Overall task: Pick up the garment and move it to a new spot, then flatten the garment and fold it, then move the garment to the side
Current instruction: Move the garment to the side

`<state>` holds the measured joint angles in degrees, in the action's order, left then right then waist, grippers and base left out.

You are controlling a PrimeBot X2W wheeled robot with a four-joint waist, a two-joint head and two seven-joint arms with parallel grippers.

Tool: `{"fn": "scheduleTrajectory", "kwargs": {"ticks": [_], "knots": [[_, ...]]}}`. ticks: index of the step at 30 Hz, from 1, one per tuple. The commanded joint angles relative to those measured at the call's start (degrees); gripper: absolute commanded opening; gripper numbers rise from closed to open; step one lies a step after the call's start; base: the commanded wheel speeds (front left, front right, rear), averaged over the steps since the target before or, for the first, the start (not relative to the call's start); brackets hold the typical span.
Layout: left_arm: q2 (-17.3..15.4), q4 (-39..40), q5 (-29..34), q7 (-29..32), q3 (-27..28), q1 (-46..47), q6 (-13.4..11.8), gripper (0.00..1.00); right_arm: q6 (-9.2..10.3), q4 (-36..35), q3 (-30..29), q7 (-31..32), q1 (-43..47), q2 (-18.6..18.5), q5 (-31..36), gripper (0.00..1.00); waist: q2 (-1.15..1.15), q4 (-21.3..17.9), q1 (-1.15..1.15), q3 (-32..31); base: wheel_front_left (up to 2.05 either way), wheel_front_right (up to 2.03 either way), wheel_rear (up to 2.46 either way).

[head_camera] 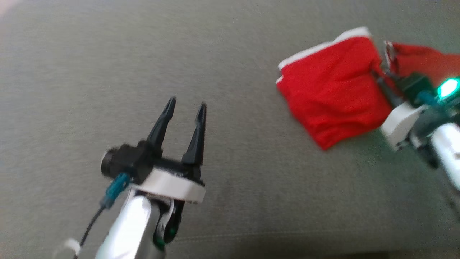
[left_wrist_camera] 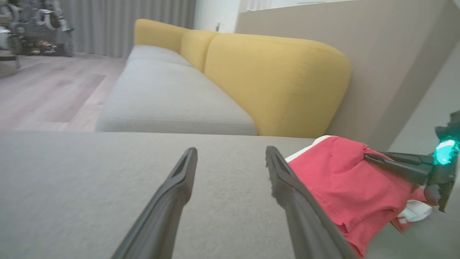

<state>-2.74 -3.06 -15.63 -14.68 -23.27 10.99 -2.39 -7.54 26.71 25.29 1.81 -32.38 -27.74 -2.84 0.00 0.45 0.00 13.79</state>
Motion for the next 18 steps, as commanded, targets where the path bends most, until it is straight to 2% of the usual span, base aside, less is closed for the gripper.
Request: {"fn": "scheduleTrajectory", "kwargs": {"ticks": [1,6,10,13,18], "knots": [[-0.1,2.0,0.8,-0.3,1.4,3.4,0.5,1.0,0.05,-2.6,1.4,1.0,-2.2,-2.8,-1.1,0.0,0.0,-4.5,0.0,4.4,0.0,0.0,0.0],[-0.1,1.7,2.1,-0.3,1.2,8.0,1.8,1.0,0.05,-5.5,3.8,5.1,-6.6,-10.0,-4.3,0.0,0.0,-8.2,0.0,8.8,0.0,0.0,0.0],[-0.1,1.4,3.0,-0.3,1.5,10.6,2.7,1.0,0.05,-6.3,2.1,8.4,-8.8,-13.2,-6.5,0.0,0.0,-10.0,0.0,11.7,0.0,0.0,0.0],[-0.1,1.3,3.5,-0.3,2.0,11.7,3.1,1.0,0.05,-6.0,-1.2,10.6,-9.4,-13.7,-7.7,0.0,0.0,-10.8,0.0,13.4,0.0,0.0,0.0],[-0.1,1.0,4.2,-0.3,2.9,12.4,3.9,1.0,0.05,-4.6,-9.6,13.6,-8.5,-11.4,-6.9,0.0,0.0,-11.2,0.0,15.1,0.0,0.0,0.0]]}}
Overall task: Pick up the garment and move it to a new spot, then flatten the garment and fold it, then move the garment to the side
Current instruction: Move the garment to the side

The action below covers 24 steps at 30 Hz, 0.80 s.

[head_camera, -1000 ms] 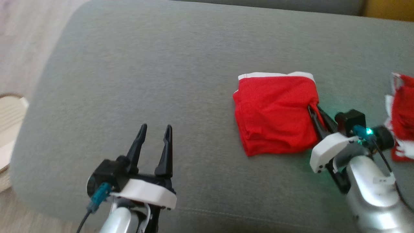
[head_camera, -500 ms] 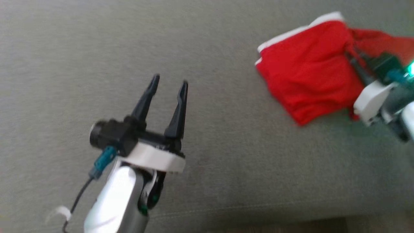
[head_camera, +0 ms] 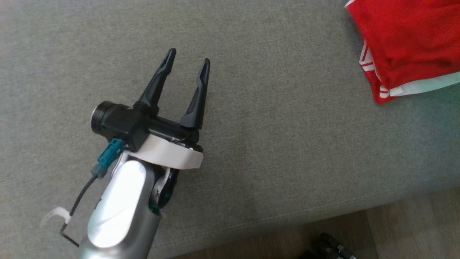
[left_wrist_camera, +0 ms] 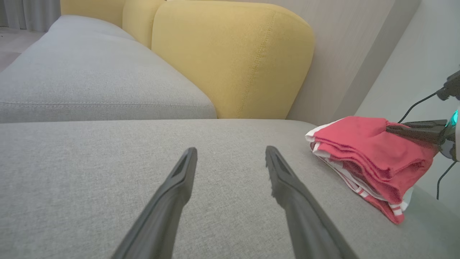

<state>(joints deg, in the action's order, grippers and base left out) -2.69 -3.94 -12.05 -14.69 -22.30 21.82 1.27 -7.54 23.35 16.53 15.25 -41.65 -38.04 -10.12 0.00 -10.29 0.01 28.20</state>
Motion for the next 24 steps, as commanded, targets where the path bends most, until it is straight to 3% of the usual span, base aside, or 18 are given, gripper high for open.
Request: {"fn": "scheduleTrajectory", "kwargs": {"ticks": [1,8,9,10,11,16,24], "knots": [[-0.2,1.7,0.7,-0.3,2.1,1.5,0.4,1.0,0.05,-1.2,-2.2,0.4,1.1,-0.5,1.0,0.0,0.0,-0.5,-0.01,0.8,0.0,0.0,0.0],[-0.2,1.3,1.2,-0.3,3.6,1.3,1.1,1.0,0.05,-1.2,-7.8,3.0,3.6,3.0,3.0,0.0,0.0,-0.6,-0.01,1.0,0.0,0.0,0.0],[-0.2,1.3,1.1,-0.3,3.8,1.2,1.2,1.0,0.05,-1.3,-8.5,3.3,3.8,3.6,2.9,0.28,0.0,-0.6,-0.01,0.9,0.0,0.0,0.0],[-0.2,1.3,1.1,-0.3,3.9,1.2,1.2,1.0,0.05,-1.5,-9.2,3.5,3.9,4.1,2.9,0.87,0.0,-0.6,-0.01,0.8,0.0,0.0,0.0],[-0.2,1.2,1.0,-0.3,4.1,1.1,1.3,1.0,0.05,-1.6,-9.7,4.1,4.0,4.7,3.1,1.0,0.0,-0.5,-0.01,0.6,0.0,0.0,0.0],[-0.2,0.9,0.4,-0.3,4.0,0.8,1.1,1.0,0.05,-3.4,-11.2,4.7,4.2,6.4,4.5,1.0,0.0,0.0,-0.01,-1.3,0.0,0.0,0.0],[-0.2,1.1,-2.1,-0.3,4.0,-2.4,-0.8,1.0,0.05,-9.3,-12.6,-0.1,5.6,14.0,6.4,1.0,0.0,2.8,-0.01,-9.5,0.0,0.0,0.0]]}}
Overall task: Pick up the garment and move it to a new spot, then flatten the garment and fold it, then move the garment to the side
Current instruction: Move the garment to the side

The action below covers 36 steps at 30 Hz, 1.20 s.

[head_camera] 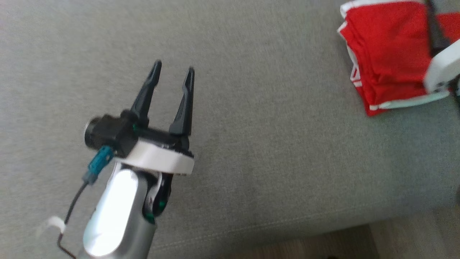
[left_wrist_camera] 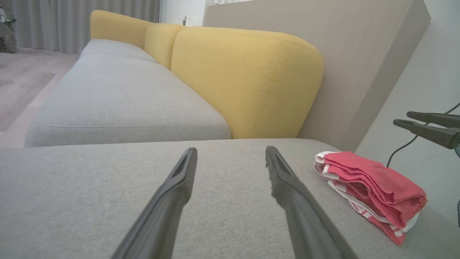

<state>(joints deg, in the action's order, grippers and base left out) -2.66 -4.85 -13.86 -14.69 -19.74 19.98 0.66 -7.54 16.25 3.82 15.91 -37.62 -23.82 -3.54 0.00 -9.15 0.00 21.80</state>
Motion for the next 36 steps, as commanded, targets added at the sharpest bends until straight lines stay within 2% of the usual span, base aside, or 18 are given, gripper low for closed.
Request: {"fn": "scheduleTrajectory", "kwargs": {"ticks": [1,7,8,10,17,24,27,30,36], "knots": [[-0.2,2.0,-0.6,-0.3,1.6,-1.3,-0.6,1.0,0.05,-3.0,0.4,-1.7,2.2,1.0,-0.4,1.0,0.0,2.2,0.0,-4.3,0.0,0.0,0.0],[-0.2,1.7,-1.2,-0.3,3.1,-6.0,-2.3,1.0,0.05,-7.1,-0.5,-9.0,8.3,8.7,-2.2,1.0,0.0,5.8,0.0,-11.2,0.0,0.0,0.0],[-0.2,0.2,-0.4,-0.3,3.4,-8.1,-2.4,1.0,0.05,-7.8,-1.3,-11.7,11.4,11.4,-2.3,1.0,0.0,7.1,0.0,-13.4,0.0,0.0,0.0],[-0.2,-1.4,-0.1,-0.3,3.9,-10.0,-2.5,1.0,0.05,-7.8,-2.2,-13.9,14.9,14.2,-1.9,1.0,0.0,8.1,0.0,-15.6,0.0,0.0,0.0],[-0.2,-2.5,1.9,-0.3,5.3,-16.4,-3.1,1.0,0.05,-7.0,-2.2,-21.6,26.0,19.3,0.2,1.0,0.0,10.2,0.0,-21.2,0.0,0.0,0.0],[-0.2,1.1,2.8,-0.3,6.4,-21.0,-5.4,1.0,0.05,-7.3,-3.9,-27.7,33.5,20.9,0.2,1.0,0.0,10.9,0.0,-23.2,0.0,0.0,0.0],[-0.2,2.0,3.0,-0.3,6.5,-21.8,-5.7,1.0,0.05,-7.1,-4.0,-28.7,35.3,20.9,-1.9,1.0,0.0,11.0,0.0,-23.7,0.0,0.0,0.0],[-0.2,4.2,3.6,-0.3,7.3,-22.1,-7.1,1.0,0.05,-6.8,-3.7,-29.2,36.1,20.9,-2.1,1.0,0.0,11.0,0.0,-23.8,0.0,0.0,0.0],[-0.2,5.0,3.7,-0.3,7.1,-22.5,-7.7,1.0,0.05,-6.4,-3.1,-29.5,36.3,20.9,-2.3,1.0,0.0,10.8,0.0,-24.0,0.0,0.0,0.0]]}}
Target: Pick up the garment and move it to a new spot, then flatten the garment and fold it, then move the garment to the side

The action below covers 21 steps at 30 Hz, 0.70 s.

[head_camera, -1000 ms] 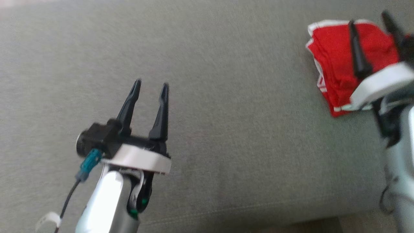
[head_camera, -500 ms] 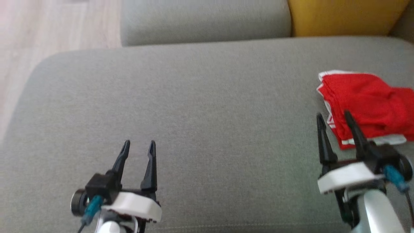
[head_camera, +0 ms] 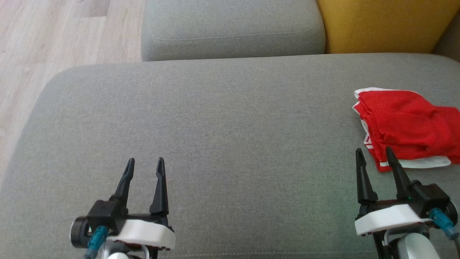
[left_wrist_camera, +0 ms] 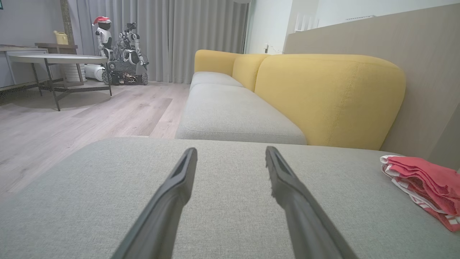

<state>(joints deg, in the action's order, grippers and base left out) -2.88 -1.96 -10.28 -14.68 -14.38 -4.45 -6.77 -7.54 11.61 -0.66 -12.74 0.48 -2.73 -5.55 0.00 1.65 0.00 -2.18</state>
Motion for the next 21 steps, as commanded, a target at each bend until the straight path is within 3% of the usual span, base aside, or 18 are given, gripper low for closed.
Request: {"fn": "scheduleTrajectory", "kwargs": {"ticks": [1,12,21], "knots": [[0.0,2.0,-0.1,-0.3,1.7,2.0,-0.4,1.0,0.05,-1.7,1.4,-0.9,-1.9,-0.2,-0.4,1.0,0.0,0.0,0.0,0.0,0.0,0.0,0.0],[0.0,0.7,-0.2,-0.3,1.6,2.2,-0.7,1.0,0.05,-1.4,1.6,-1.1,-2.3,-0.2,-1.1,1.0,0.0,-0.3,0.0,-0.2,0.0,0.0,0.0],[0.0,0.9,-3.9,-0.3,3.0,1.8,1.5,1.0,0.05,-1.3,2.1,-1.2,-2.5,-0.2,-1.4,1.0,0.0,-0.7,0.0,-0.2,0.0,0.0,0.0]]}}
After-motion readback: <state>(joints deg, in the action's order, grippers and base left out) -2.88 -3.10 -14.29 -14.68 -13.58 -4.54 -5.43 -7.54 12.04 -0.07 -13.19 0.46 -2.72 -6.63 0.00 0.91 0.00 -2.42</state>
